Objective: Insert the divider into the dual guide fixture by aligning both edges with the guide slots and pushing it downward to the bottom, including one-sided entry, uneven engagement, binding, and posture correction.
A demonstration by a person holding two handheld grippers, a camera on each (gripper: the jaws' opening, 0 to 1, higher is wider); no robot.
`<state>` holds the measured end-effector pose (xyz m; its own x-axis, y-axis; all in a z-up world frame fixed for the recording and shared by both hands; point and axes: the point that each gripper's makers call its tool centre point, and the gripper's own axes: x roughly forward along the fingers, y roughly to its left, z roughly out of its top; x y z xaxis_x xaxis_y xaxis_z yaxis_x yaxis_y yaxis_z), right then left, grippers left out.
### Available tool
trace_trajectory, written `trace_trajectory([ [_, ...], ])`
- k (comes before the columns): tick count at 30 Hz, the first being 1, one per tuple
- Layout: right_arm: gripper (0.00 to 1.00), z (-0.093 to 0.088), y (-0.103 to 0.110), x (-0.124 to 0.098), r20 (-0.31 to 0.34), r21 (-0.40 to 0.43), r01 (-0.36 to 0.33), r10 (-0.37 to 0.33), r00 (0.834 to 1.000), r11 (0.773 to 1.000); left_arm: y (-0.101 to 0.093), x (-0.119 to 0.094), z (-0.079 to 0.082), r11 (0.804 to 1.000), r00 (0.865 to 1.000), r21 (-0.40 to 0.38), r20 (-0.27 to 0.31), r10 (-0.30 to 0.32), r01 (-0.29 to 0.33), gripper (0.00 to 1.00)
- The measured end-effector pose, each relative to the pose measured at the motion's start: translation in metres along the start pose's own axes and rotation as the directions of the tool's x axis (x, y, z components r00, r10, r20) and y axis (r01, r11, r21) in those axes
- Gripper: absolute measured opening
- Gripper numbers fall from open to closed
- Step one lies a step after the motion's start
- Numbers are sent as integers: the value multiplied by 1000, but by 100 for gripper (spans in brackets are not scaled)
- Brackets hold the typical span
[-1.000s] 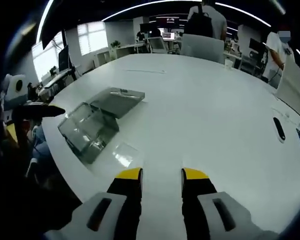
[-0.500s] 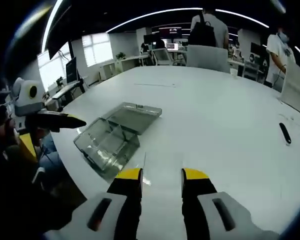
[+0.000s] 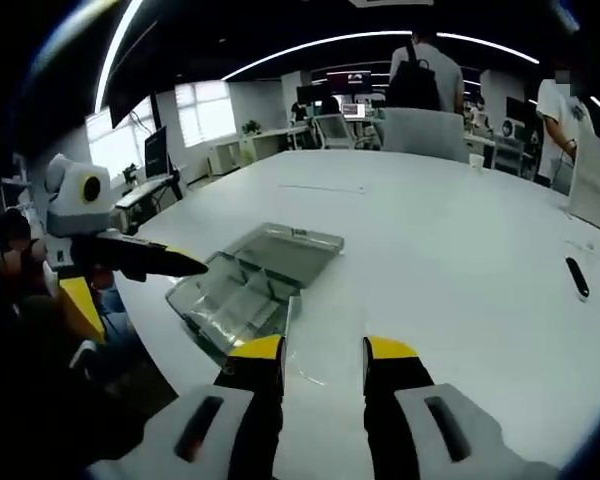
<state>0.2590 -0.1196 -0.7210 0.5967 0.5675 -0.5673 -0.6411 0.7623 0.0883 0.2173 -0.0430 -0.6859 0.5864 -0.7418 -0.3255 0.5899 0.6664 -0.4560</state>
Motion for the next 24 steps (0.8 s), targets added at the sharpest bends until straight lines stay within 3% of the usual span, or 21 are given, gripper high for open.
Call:
trace_trajectory([
  [14, 26, 9, 31, -2, 46, -26, -61, 62, 997, 998, 0, -3, 4, 999, 999, -39, 32, 4, -3, 68],
  [24, 26, 13, 40, -9, 64, -46, -75, 78, 995, 996, -5, -5, 8, 997, 997, -75, 74, -8, 14, 56],
])
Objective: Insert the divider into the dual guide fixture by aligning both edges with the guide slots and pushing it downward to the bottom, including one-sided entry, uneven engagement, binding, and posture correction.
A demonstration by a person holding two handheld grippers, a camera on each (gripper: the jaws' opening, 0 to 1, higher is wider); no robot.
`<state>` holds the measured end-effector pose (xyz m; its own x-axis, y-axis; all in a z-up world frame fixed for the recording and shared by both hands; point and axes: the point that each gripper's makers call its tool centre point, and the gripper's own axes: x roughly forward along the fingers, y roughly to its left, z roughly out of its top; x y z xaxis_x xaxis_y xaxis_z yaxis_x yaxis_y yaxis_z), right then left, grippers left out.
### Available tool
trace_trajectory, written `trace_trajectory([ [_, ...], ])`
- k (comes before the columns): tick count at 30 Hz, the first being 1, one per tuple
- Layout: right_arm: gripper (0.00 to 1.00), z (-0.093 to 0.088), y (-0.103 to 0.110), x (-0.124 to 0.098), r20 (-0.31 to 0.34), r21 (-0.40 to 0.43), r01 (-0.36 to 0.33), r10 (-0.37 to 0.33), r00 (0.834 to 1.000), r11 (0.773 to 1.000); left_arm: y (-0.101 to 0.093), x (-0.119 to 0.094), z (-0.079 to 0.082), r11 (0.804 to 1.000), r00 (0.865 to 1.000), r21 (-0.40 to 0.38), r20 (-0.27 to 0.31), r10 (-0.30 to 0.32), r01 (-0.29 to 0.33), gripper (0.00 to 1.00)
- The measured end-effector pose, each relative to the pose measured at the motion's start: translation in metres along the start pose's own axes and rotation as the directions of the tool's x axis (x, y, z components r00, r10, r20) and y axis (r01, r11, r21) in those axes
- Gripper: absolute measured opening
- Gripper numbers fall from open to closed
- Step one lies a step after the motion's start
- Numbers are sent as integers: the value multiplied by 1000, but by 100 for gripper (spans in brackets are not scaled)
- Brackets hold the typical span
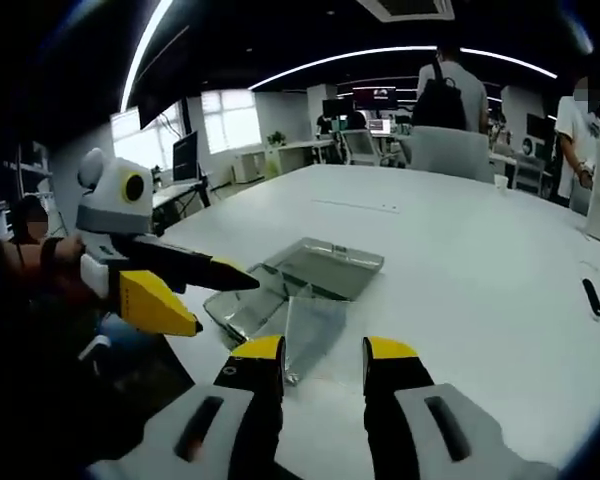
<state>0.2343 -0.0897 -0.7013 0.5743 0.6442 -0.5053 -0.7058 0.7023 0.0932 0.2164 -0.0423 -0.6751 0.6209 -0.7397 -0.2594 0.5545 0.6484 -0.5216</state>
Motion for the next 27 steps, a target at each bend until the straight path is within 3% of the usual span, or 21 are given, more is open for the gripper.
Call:
trace_trajectory([
  [2, 26, 1, 2, -3, 6, -5, -1, 1, 1000, 1000, -4, 0, 2, 999, 1000, -33, 23, -13, 14, 54],
  [13, 26, 1, 8, -8, 10, -14, -5, 5, 1000, 1000, -13, 3, -5, 996, 999, -72, 2, -47, 47, 40],
  [27, 26, 10, 23, -6, 34, -39, -38, 40, 999, 998, -5, 1, 1, 992, 998, -121, 50, -41, 46, 23],
])
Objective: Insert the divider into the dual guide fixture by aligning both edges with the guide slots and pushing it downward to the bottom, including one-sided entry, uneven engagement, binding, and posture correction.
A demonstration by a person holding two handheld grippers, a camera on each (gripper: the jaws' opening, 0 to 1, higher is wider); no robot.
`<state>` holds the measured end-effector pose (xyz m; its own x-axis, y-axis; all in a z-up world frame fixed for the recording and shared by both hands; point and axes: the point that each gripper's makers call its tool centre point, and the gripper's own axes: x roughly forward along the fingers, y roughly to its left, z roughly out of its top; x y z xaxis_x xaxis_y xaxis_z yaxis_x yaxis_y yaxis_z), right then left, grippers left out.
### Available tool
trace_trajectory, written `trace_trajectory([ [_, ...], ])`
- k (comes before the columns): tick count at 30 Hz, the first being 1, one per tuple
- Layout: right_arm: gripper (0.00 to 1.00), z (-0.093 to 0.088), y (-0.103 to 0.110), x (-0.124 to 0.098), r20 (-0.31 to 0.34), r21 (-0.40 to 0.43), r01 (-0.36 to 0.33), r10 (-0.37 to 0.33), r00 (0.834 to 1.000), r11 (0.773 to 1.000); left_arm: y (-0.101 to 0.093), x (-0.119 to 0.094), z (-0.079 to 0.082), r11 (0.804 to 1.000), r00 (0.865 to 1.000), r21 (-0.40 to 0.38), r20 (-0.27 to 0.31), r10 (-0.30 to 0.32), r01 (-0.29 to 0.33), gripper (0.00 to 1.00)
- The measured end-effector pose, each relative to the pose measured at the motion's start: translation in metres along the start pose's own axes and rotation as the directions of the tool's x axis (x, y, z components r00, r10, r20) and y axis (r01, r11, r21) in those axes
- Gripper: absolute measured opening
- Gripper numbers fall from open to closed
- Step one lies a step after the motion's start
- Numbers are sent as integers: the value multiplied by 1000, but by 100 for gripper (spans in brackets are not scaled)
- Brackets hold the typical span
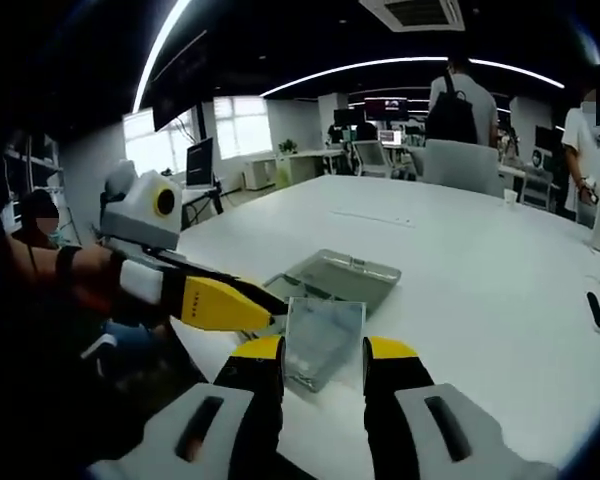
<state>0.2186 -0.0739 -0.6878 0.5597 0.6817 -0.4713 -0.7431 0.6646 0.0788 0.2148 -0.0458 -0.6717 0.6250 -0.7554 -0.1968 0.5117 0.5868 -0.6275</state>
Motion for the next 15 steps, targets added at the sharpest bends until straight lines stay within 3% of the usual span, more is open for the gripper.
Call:
trace_trajectory([
  [12, 26, 9, 11, 3, 17, -12, -15, 15, 1000, 1000, 7, -5, 6, 999, 999, -51, 34, -6, 7, 7],
  [15, 26, 8, 14, 4, 12, -24, -17, 18, 1000, 1000, 8, -5, 4, 1000, 1000, -30, 20, -6, 7, 3],
])
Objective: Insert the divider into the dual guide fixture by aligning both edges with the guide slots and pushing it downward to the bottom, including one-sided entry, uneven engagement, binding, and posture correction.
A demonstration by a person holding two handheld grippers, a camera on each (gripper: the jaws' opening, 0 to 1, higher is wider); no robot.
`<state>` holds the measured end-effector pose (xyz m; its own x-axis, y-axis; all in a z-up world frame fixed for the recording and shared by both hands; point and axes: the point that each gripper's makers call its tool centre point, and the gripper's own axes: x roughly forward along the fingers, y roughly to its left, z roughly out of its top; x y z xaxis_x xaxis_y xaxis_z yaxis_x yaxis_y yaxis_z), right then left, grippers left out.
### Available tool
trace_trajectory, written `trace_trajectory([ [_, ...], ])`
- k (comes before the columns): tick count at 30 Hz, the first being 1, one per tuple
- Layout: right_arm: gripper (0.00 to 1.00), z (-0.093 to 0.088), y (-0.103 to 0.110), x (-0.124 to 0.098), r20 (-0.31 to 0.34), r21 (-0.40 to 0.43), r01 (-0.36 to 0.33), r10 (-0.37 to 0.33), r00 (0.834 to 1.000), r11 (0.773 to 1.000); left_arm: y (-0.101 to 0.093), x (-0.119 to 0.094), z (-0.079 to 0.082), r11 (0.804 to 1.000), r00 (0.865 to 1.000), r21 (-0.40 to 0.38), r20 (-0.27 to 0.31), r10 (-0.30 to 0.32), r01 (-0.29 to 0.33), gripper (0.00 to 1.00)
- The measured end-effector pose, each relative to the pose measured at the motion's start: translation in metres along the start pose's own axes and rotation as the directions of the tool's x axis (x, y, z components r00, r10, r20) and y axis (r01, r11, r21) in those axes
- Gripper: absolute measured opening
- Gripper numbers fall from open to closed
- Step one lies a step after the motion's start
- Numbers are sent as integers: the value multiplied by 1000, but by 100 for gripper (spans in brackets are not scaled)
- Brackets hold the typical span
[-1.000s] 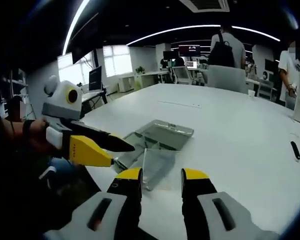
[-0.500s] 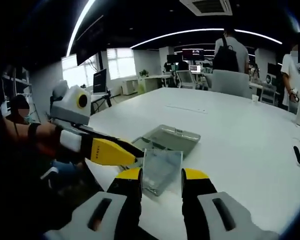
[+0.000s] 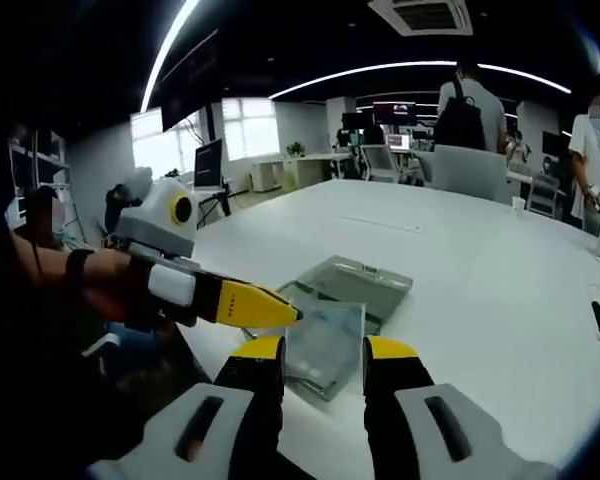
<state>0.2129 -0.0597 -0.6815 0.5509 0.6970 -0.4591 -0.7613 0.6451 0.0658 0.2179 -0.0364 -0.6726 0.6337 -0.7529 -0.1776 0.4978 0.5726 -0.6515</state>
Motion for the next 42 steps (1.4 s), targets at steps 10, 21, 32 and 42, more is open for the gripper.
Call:
trace_trajectory([
  [10, 26, 0, 3, 1, 6, -2, -19, 19, 1000, 1000, -6, -3, 0, 1000, 1000, -10, 6, -29, 29, 0],
  [21, 23, 4, -10, -2, 0, -19, -10, 10, 1000, 1000, 3, -10, 5, 997, 1000, 79, -13, 12, -11, 0],
  [32, 22, 6, -6, 5, -46, -101, -59, 55, 997, 993, 1, -11, 1, 967, 997, 254, -65, 46, -28, 0],
  [42, 21, 8, 0, 14, -110, -208, -124, 103, 989, 970, 13, -20, -1, 922, 991, 383, -84, 101, -61, 0],
])
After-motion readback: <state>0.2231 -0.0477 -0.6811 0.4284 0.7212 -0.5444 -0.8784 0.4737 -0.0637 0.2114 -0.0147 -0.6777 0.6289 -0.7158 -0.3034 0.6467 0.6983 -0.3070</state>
